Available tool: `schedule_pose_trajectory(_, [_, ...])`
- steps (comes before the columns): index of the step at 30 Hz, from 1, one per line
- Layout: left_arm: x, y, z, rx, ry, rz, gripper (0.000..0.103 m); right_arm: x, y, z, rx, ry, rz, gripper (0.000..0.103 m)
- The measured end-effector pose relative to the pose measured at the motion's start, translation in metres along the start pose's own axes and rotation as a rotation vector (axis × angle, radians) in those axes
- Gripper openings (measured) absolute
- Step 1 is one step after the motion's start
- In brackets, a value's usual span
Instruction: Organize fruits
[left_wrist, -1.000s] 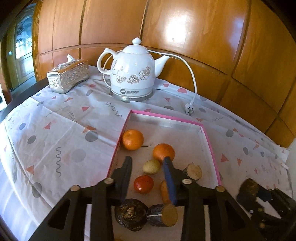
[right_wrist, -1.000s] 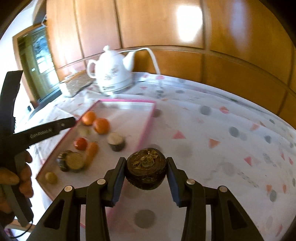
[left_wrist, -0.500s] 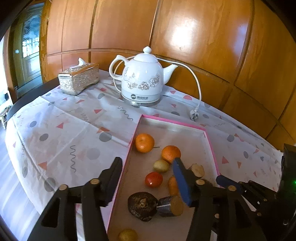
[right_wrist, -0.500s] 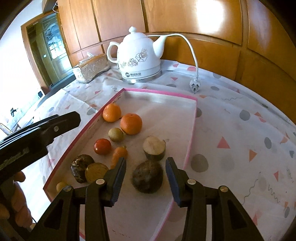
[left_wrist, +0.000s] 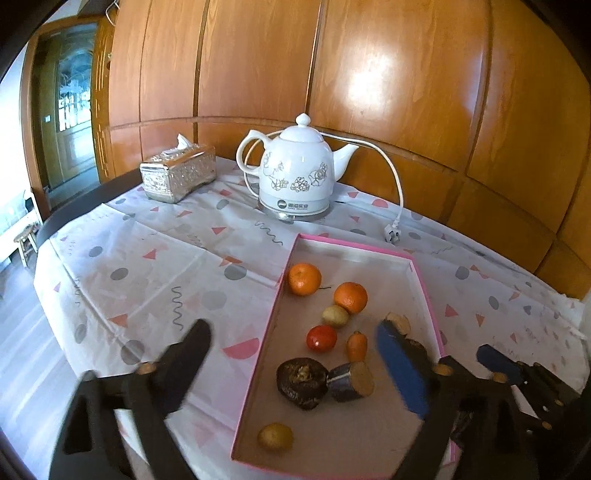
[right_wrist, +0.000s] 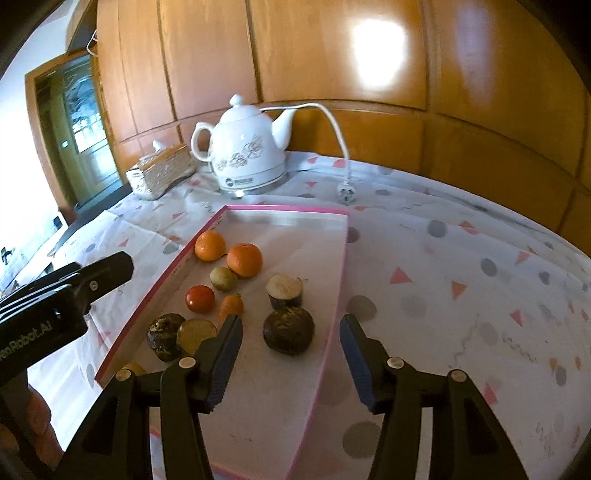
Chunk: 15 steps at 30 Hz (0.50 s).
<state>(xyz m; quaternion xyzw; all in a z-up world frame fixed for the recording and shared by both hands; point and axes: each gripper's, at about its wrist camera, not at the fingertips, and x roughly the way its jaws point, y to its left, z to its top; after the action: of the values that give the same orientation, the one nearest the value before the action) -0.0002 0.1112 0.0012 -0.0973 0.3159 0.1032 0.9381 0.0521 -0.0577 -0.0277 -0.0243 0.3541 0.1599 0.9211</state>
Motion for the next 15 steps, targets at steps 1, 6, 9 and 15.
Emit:
schedule_pose_trajectory(1, [-0.003,-0.001,-0.002,0.003,-0.003,-0.002,0.097,-0.003,0.000,-0.002,0.002,-0.008,-0.011,0.056])
schedule_pose_trajectory(6, [-0.011,-0.005,-0.010,0.008,-0.002,-0.004,0.103,-0.007,-0.004,-0.012,0.020,0.000,-0.027,0.056])
schedule_pose_trajectory(9, [-0.015,-0.010,-0.013,0.019,-0.004,-0.008,0.103,-0.007,-0.005,-0.015,0.024,0.005,-0.026,0.056])
schedule_pose_trajectory(15, [-0.021,-0.017,-0.014,0.031,-0.015,-0.018,0.103,-0.010,-0.006,-0.018,0.018,0.010,-0.026,0.056])
